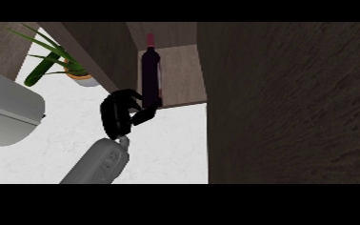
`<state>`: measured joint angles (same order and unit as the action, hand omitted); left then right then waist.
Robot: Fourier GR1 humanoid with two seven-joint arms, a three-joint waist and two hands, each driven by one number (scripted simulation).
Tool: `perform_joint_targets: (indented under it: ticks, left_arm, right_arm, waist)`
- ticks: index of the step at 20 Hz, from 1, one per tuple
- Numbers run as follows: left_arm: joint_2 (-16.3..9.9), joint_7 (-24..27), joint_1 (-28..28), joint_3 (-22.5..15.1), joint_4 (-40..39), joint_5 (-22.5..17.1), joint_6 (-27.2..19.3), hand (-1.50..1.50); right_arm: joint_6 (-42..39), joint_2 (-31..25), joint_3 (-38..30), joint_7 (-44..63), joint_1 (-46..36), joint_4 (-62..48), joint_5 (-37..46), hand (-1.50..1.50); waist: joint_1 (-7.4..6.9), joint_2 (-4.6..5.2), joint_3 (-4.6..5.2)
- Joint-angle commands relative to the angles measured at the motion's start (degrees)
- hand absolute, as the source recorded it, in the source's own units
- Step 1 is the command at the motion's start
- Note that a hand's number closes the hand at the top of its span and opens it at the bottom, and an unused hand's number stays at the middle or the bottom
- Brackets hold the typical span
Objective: Pick up the wine, place it into the cabinet and close the cabinet
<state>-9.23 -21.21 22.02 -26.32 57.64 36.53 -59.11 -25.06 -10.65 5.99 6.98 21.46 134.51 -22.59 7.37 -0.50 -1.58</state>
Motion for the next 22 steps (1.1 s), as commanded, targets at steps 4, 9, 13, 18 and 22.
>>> perform_joint_targets:
  ticks: [4, 9, 13, 18, 22]
  left_arm:
    - [4.14, -7.01, 13.35, 1.79, -9.96, 1.82, 8.79, -1.50]
    - [5.98, -8.49, 14.46, 2.06, -8.34, 1.73, 8.20, -1.50]
    - [6.78, -7.56, 14.34, 2.19, -4.85, -1.16, 7.87, -1.50]
    - [8.07, -5.85, 14.84, 2.34, -2.31, -3.06, 6.11, -1.50]
    - [9.01, -3.03, 13.52, 2.24, -0.78, -4.97, 2.92, -1.50]
  right_arm:
    - [0.53, 0.15, 0.21, 0.82, 0.58, 1.36, -1.97, -1.50]
    - [-0.58, -0.15, 0.29, 0.14, 1.40, 0.93, -2.93, -1.50]
    - [-0.38, -0.70, 0.69, 1.24, 1.46, 2.16, -3.13, -1.50]
    - [0.70, 0.00, 1.21, 1.28, 1.42, 3.26, -2.44, -1.50]
    - [-0.07, -0.36, 0.10, 0.07, 2.18, 2.41, -2.65, -1.50]
  waist:
    - [1.99, 2.31, 1.57]
    - [1.68, 2.22, 1.68]
    - [1.35, 2.20, 1.86]
    - [0.46, 1.85, 1.92]
    - [-0.29, 1.63, 1.87]
